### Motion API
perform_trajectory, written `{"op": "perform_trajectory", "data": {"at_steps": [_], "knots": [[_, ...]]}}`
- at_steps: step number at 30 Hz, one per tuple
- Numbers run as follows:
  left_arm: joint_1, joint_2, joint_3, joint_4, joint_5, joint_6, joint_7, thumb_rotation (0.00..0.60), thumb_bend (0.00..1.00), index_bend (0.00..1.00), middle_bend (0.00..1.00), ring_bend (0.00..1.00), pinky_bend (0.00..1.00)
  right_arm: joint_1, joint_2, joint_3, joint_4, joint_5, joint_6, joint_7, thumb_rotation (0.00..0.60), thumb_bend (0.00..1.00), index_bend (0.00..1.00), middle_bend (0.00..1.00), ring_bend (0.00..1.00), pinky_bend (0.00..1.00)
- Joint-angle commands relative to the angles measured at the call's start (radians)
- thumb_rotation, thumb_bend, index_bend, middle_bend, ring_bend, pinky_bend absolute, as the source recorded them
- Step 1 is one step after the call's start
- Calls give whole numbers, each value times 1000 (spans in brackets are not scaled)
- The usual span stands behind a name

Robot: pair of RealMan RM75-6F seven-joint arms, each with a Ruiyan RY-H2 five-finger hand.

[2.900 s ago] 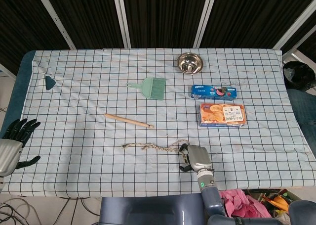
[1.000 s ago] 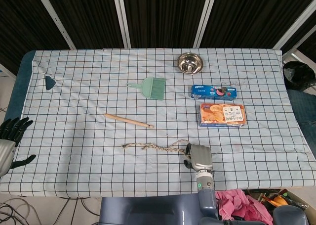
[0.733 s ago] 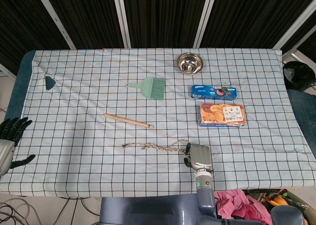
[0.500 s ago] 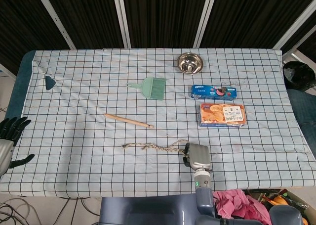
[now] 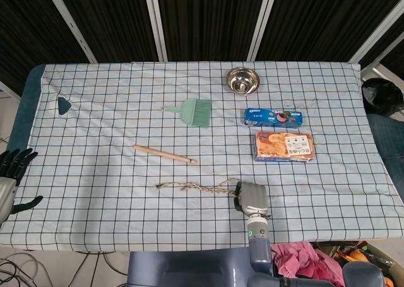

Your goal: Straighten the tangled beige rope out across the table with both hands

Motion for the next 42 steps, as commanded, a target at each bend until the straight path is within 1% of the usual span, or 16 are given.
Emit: {"op": "perform_trajectory", "data": {"at_steps": [1,14,18,20,23,24,27,29,32,35,37,40,42], "knots": [[0,0,-1,-1,0,-1,2,600,73,105,63,3,24,0,1,0,0,1,-2,-1,600,374,559,900,1000,997],[2,2,-2,-5,0,-4,6,600,72,106,63,4,24,-1,5,-5,-4,4,-12,-15,600,388,565,905,1000,997],[0,0,0,-4,9,-5,5,600,74,133,69,4,24,-1,5,-6,-3,2,-15,-14,600,414,635,919,1000,998],[-3,-1,2,-3,14,-10,6,600,83,147,85,16,27,-1,6,-6,-2,-3,-16,-10,600,437,656,924,1000,1000],[-17,3,7,-3,29,-31,-11,600,115,149,149,70,53,1,13,-2,0,-9,-23,-5,600,457,662,925,1000,1000],[-30,9,7,-6,35,-48,-22,600,126,151,177,95,76,2,17,-1,1,-8,-28,-4,600,459,662,925,1000,1000],[-86,41,-15,-45,33,-116,-15,600,145,167,249,174,156,6,27,6,8,-3,-41,-7,600,459,662,926,1000,1000],[-139,62,-41,-90,30,-172,9,600,165,181,307,231,210,7,33,11,8,-2,-43,-6,600,458,662,929,1000,1000],[-224,101,-80,-182,-5,-290,77,600,166,190,344,268,242,6,40,19,1,-7,-38,1,600,458,662,930,1000,1000],[-324,129,-126,-267,-89,-444,160,600,168,193,379,307,281,5,48,21,-8,-10,-37,6,600,458,662,930,1000,1000],[-391,129,-150,-299,-162,-552,207,600,172,199,392,317,287,2,53,19,-16,-11,-37,11,600,458,662,930,1000,1000],[-503,99,-175,-302,-276,-714,288,600,175,209,412,333,290,-3,58,12,-28,-15,-35,20,600,458,662,930,1000,1000],[-563,71,-189,-298,-355,-791,308,600,175,216,422,342,292,-4,58,6,-28,-20,-35,22,600,458,662,930,1000,1000]]}}
